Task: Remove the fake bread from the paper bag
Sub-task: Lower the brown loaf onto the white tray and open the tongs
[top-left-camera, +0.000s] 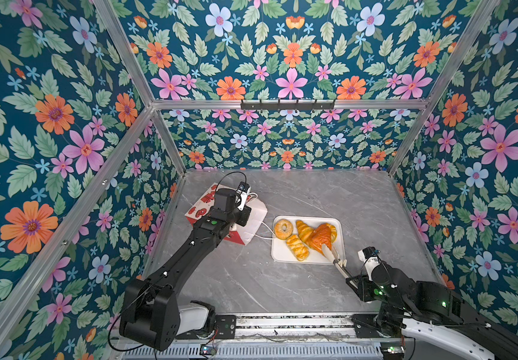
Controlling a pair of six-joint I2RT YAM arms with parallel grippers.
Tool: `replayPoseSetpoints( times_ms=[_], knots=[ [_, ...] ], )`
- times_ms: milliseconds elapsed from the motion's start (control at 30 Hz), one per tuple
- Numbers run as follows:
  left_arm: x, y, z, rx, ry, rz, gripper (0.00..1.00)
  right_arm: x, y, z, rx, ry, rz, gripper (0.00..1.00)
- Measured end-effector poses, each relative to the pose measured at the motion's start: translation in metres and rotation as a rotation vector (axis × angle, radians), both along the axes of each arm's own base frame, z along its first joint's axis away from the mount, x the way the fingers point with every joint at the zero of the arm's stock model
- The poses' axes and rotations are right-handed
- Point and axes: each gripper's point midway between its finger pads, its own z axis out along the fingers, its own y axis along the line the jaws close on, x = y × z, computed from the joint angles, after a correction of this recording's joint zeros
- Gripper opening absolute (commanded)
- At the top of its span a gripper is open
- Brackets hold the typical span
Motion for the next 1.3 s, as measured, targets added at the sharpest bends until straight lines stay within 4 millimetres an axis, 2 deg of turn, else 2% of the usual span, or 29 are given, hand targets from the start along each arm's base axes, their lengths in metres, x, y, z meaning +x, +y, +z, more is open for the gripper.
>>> replayPoseSetpoints(
  times_ms=[300,667,967,1300],
  knots=[
    [0.000,0.000,0.000,-0.002,0.000,-0.002,0.00,0.002,-0.004,-0.012,-0.046,0.039,-0.050,0.07],
    [-0.001,-0.002,0.000,-0.006,0.003,-0.009,0.00,0.000,-0.010,-0.026,-0.029,0.083,-0.116,0.20],
    [-0.001,-0.002,-0.001,-0.007,0.006,-0.012,0.00,-0.001,-0.011,-0.028,-0.014,0.099,-0.141,0.32],
    [-0.003,-0.002,-0.002,-0.008,0.007,-0.013,0.00,-0.005,-0.018,-0.032,-0.038,0.121,-0.156,0.35]
  ],
)
